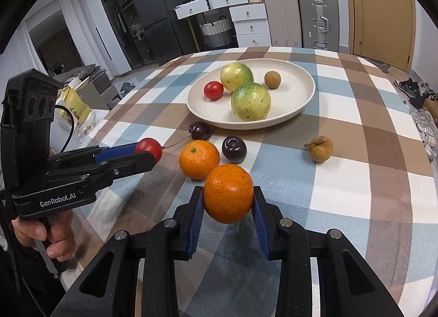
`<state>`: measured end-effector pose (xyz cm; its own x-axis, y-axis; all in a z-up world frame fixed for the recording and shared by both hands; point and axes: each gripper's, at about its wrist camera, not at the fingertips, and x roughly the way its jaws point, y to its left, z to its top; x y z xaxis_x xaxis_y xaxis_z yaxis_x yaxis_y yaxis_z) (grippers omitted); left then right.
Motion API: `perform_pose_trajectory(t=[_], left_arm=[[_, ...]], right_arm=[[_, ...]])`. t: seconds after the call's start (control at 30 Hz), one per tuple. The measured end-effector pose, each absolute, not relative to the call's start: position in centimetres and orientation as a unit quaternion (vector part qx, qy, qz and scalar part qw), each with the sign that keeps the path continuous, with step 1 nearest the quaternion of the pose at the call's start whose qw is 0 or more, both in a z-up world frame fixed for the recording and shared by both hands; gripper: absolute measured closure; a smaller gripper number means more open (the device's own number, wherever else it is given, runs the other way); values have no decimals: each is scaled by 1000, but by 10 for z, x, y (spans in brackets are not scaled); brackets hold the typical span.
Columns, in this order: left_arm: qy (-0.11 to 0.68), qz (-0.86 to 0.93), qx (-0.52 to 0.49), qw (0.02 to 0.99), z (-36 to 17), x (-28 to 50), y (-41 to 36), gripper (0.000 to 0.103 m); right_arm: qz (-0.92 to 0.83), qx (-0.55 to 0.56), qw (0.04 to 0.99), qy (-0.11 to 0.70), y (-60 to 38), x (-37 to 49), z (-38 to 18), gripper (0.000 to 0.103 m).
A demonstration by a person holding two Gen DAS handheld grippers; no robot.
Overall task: Organize fruits
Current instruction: 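Grasp a red tomato with the left gripper while the right gripper lifts the mandarin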
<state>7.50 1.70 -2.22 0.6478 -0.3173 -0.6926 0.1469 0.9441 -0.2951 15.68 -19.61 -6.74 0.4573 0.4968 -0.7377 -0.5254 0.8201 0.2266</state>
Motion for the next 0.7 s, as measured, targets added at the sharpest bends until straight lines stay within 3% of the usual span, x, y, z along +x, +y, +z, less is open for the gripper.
perform_pose_trajectory(t=[0.7], left_arm=[[366,-116,-103,917,10,83,23,73]], right_arm=[[282,13,874,395,-215,171,-36,68]])
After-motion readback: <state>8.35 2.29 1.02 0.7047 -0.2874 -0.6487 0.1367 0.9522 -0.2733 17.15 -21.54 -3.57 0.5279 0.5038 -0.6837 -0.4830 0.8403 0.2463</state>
